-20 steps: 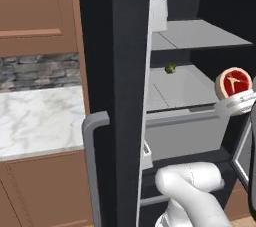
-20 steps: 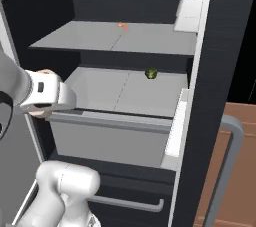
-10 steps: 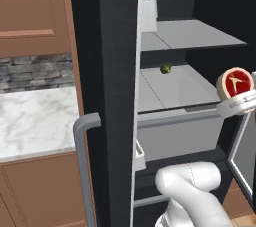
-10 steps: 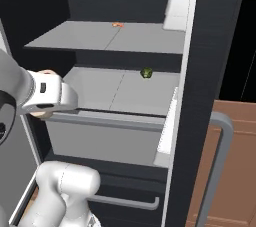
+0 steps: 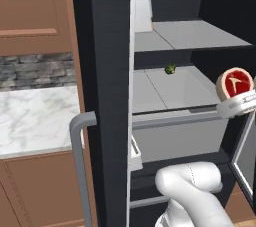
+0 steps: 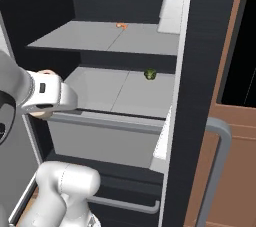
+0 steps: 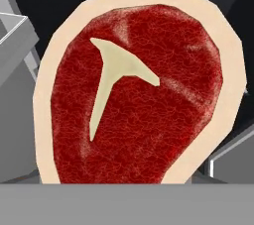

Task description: Transport the steak and lime to the fridge. Place the steak on the rack containing meat and place the lime on the rack containing the vegetable, ensuring meats and vegetables are on different racks.

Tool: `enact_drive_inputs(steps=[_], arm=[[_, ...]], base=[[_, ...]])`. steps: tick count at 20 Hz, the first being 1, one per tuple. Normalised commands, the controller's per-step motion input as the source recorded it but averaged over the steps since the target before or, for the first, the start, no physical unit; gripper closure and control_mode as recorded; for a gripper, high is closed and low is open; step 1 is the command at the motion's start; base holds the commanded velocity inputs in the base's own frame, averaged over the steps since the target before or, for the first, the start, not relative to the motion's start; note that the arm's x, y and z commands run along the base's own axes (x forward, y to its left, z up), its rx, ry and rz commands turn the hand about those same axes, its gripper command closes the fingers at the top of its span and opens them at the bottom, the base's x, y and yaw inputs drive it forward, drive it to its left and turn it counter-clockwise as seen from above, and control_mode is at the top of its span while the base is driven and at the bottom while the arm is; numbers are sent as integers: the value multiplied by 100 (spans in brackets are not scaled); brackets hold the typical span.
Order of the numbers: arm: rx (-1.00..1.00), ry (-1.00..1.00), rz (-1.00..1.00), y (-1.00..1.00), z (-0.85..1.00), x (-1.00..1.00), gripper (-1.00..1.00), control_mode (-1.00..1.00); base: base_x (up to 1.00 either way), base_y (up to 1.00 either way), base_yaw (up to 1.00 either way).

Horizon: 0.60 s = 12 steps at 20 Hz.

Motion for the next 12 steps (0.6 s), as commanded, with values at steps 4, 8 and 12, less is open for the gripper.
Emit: enact_drive_inputs(steps=[4, 8, 12], arm=[[0, 1, 0, 2, 0, 20, 100, -100], [0, -1, 0, 0, 2, 85, 100, -100], [0, -12, 0, -6, 0, 71, 100, -100]], base=[[63, 8, 7], [0, 0, 0], [0, 0, 0]])
